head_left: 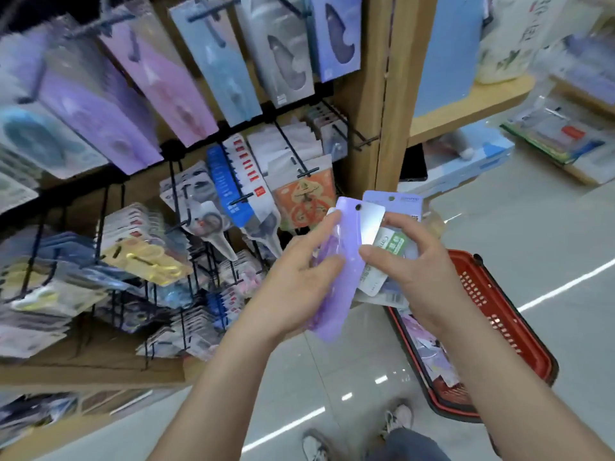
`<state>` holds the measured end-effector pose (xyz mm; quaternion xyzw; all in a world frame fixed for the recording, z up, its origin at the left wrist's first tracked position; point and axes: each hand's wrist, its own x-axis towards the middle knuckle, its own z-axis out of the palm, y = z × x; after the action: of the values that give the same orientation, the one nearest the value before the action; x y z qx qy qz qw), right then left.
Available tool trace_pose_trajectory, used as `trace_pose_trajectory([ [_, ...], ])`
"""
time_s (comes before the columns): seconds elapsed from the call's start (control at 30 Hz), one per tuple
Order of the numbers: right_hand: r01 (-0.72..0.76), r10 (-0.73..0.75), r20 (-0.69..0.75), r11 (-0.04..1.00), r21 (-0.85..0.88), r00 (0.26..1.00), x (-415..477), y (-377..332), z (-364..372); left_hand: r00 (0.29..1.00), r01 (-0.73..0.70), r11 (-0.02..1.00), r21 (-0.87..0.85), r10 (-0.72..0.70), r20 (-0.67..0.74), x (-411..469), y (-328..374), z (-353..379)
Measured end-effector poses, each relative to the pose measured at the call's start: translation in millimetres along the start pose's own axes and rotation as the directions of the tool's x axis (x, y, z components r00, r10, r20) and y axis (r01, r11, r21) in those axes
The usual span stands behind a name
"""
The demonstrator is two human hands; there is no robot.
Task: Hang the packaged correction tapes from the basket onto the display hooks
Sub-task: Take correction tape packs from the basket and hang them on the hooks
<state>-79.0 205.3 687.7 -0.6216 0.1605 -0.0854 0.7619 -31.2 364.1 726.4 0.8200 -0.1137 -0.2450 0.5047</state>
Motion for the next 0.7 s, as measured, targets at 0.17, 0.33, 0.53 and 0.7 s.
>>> trace_pose_trajectory([
  [0.17,0.073,-0.071,0.142,0.997,-0.009,0.987,-7,-12,52,0.996,-0.066,0.939,-0.339,0.043,-0.075,-33,-17,-58],
  [0.33,0.048,-0.061,0.209,0.997,0.068,0.976,-19,-15,98,0.985,-0.133,0.769,-0.625,0.031,-0.171,-56,-32,-94],
  [0.53,0.06,-0.079,0.211,0.994,0.094,0.974,-33,-10,144,0.915,-0.147,0.843,-0.518,-0.083,-0.395,-77,-46,-124],
  [0.7,0.155,-0.156,0.217,0.988,0.02,0.964,-37,-19,151,0.899,-0.289,0.794,-0.535,0.032,-0.437,-82,-46,-148],
])
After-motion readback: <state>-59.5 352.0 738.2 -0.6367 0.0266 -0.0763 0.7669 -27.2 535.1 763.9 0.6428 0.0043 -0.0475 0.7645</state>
